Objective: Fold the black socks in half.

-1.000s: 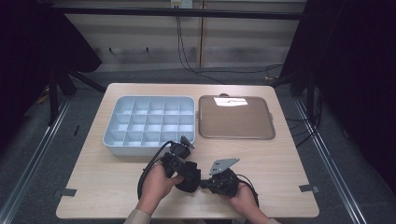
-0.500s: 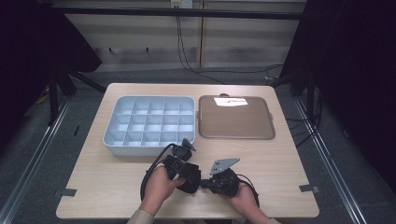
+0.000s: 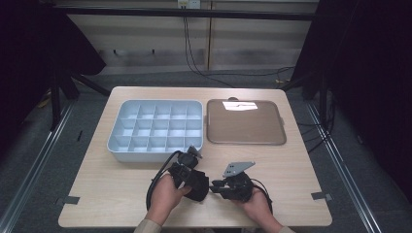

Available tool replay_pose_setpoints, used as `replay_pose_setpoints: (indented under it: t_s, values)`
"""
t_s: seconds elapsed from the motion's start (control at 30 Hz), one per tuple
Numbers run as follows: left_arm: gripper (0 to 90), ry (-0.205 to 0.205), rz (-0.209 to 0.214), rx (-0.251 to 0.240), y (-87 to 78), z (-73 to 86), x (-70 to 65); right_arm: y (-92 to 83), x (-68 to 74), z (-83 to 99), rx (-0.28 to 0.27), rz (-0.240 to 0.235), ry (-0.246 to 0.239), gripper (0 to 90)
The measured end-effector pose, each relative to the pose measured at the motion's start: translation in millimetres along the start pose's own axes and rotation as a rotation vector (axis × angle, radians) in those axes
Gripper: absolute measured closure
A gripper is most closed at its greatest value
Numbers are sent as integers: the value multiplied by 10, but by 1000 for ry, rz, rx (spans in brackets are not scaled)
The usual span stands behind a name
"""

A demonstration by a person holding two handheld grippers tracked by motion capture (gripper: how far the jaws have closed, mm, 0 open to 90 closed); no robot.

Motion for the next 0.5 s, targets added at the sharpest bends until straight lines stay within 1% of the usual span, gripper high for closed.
replay_pose_setpoints:
  t_s: [0.07,0.2,0.23,0.27,0.37,0.4,0.47,0.5]
  values:
    - [823,-3,0,-1,1,5,11,-11,-9,2,0,4,9,723]
    - [825,-6,0,0,-3,6,25,-16,-23,8,1,8,8,718]
    - [825,-10,-12,4,-9,10,37,-19,-24,10,2,8,9,710]
    - [824,-10,-12,4,-9,10,37,-19,-24,10,2,8,9,710]
    - [824,-12,-19,5,-33,23,81,-17,-24,6,1,6,7,698]
    - [824,-20,-19,3,-40,30,92,-17,-21,6,2,5,9,697]
    - [824,-24,-18,6,-51,37,108,-14,-18,7,2,4,10,696]
    - [824,-32,-27,5,-71,54,143,-12,-18,7,4,7,9,690]
Point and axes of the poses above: each handheld gripper's, and its own axes: y roughly forward along the jaws, z roughly out of its underside, x roughly to its left, the point moved 6 cm from there along y, roughly forward along the jaws, and after that the axes turned 5 degrees about -x, right-handed, at the moved point
